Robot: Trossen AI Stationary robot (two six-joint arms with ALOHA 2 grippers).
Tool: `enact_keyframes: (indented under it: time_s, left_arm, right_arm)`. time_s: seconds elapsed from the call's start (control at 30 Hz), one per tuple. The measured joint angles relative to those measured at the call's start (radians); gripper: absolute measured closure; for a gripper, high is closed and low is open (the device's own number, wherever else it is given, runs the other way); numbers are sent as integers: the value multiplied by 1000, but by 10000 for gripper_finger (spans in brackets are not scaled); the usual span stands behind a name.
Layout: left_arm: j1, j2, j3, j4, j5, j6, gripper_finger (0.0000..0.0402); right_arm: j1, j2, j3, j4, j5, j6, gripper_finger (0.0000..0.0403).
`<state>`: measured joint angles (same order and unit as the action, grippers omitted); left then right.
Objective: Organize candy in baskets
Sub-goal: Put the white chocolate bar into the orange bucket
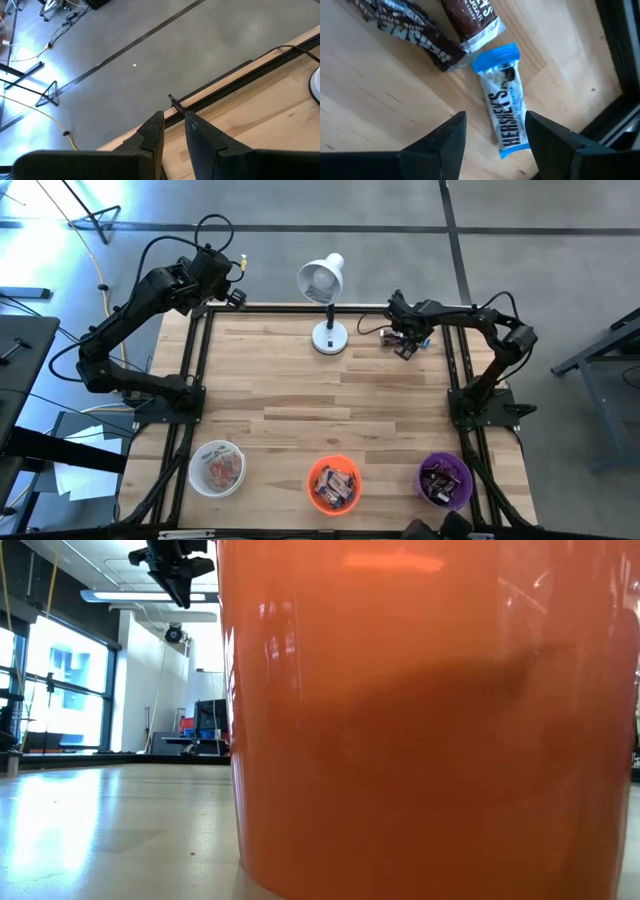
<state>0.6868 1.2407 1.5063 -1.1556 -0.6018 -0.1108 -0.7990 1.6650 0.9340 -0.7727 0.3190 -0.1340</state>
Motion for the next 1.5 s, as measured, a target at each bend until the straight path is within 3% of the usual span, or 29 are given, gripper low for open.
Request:
enact_keyframes:
  time_s: [0.7,1.1,1.37,1.5]
  left_arm:
    - [0,0,0,0,0,1,337]
    - [0,0,0,0,0,3,337]
    - [0,0,0,-1,0,3,337]
    - [0,0,0,-2,0,3,337]
  right_arm:
    - [-98,0,0,63,-2,-21,212]
    - [-98,0,0,48,-5,-31,282]
    - [-98,0,0,31,-5,-52,360]
    - [-98,0,0,11,-5,-69,360]
